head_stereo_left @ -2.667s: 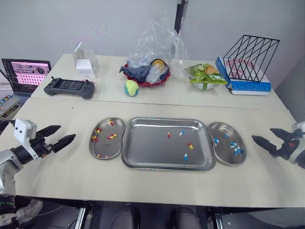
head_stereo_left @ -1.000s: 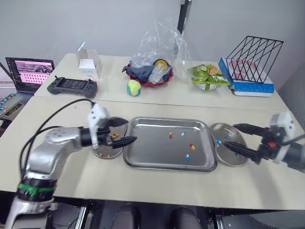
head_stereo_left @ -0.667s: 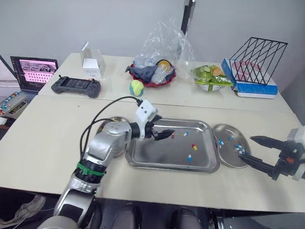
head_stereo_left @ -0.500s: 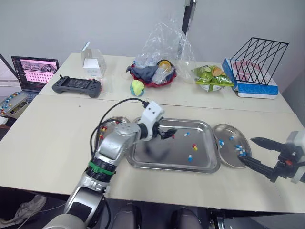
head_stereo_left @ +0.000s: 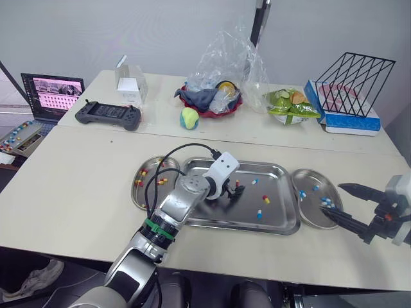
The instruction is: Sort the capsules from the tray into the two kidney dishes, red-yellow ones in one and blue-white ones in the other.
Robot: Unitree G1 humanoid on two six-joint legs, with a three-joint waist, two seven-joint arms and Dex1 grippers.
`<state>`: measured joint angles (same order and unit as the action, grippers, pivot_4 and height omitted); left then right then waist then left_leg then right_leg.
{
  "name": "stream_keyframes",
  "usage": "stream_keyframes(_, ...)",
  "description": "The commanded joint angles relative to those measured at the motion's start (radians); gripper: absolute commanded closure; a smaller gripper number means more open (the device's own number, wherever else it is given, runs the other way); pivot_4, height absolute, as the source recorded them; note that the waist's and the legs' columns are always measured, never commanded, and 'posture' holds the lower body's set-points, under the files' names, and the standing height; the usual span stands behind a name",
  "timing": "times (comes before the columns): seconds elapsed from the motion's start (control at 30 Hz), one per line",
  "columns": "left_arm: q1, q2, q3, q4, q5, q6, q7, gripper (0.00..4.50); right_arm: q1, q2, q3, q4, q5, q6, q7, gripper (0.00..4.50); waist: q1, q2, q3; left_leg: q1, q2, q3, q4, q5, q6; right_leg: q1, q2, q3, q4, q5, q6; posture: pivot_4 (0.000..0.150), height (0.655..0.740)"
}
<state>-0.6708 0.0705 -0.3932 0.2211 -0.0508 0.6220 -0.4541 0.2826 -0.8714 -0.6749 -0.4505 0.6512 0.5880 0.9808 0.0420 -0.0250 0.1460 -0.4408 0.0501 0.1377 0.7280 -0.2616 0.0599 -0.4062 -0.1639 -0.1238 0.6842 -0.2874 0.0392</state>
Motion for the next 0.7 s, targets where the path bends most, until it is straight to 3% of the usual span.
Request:
stream_keyframes(0.03, -0.011, -0.020, -0.001, 0.015, 0.015, -0.006, -0.001, 1.87, -0.002, -0.022, -0.052, -0.021, 0.024, 0.012, 0.003, 0.00, 0.001, 0.000, 0.000, 0.000, 0.000, 0.000, 0.000, 0.000, 0.000, 0.000, 0.000, 0.000, 0.000, 0.000, 0.000, 0.150, 0.6880)
stream_keyframes(0.3, 0.008, 0.000, 0.008, -0.030, 0.023, 0.005, -0.026, 4.46, -0.016, -0.025, -0.029, -0.011, 0.010, 0.010, -0.003, 0.00, 0.000, 0.000, 0.000, 0.000, 0.000, -0.001, 0.000, 0.000, 0.001, 0.001, 0.000, 0.000, -0.001, 0.000, 0.001, 0.150, 0.6880)
stream_keyframes(0.6, 0.008, 0.058, 0.094, -0.155, -0.055, -0.080, -0.127, 4.46, -0.059, -0.024, 0.018, 0.014, -0.006, 0.002, -0.010, 0.00, -0.002, 0.000, 0.000, 0.000, 0.000, -0.001, 0.000, 0.000, 0.001, 0.001, 0.000, 0.000, -0.001, 0.001, 0.001, 0.150, 0.6880)
stream_keyframes(0.7, -0.016, 0.148, 0.177, -0.259, -0.123, -0.033, -0.205, 4.46, -0.083, -0.027, 0.045, 0.031, -0.015, -0.007, -0.008, 0.00, -0.004, 0.001, 0.000, 0.000, 0.000, -0.001, 0.000, 0.000, 0.001, 0.001, -0.001, 0.000, -0.001, 0.001, 0.001, 0.150, 0.6880)
